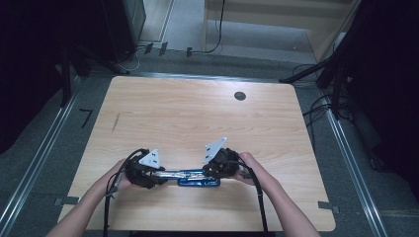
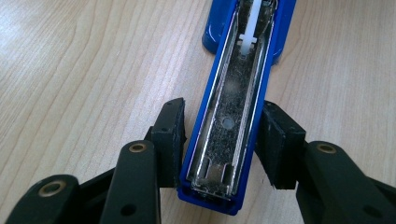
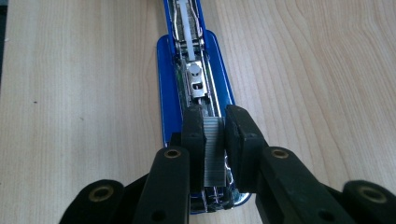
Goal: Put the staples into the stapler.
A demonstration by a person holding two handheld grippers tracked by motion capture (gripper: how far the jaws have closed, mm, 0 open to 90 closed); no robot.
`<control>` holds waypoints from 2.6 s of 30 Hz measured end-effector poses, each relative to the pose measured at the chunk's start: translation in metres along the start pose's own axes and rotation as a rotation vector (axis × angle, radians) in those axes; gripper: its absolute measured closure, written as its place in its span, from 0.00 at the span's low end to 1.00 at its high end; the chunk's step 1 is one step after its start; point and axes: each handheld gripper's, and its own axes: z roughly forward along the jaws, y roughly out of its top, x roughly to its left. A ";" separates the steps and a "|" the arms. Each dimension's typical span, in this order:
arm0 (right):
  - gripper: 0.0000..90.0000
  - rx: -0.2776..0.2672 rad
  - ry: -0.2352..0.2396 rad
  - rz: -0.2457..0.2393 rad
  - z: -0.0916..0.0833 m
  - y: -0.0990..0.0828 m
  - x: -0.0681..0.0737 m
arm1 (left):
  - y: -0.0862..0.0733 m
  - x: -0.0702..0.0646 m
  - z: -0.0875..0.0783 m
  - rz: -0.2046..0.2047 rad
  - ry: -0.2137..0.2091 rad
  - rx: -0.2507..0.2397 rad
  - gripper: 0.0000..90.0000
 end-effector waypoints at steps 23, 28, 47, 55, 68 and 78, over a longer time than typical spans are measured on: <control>0.88 0.027 0.014 -0.089 0.001 0.000 0.000 | 0.000 0.000 0.000 -0.002 0.000 0.002 0.63; 0.88 0.040 0.022 -0.104 0.001 -0.001 -0.001 | 0.000 0.000 0.000 -0.002 0.000 0.000 0.63; 0.77 -0.003 0.000 0.015 -0.008 -0.010 -0.004 | 0.000 0.000 0.000 0.004 0.002 0.000 0.63; 0.61 -0.033 -0.048 0.177 -0.010 -0.014 0.001 | 0.000 -0.001 0.000 0.007 0.006 -0.001 0.63; 0.39 -0.029 -0.152 0.401 -0.017 -0.022 0.008 | 0.000 -0.001 0.001 0.012 0.005 -0.002 0.63; 0.28 -0.034 -0.180 0.482 -0.020 -0.032 0.005 | 0.000 0.000 0.001 0.013 0.003 -0.002 0.63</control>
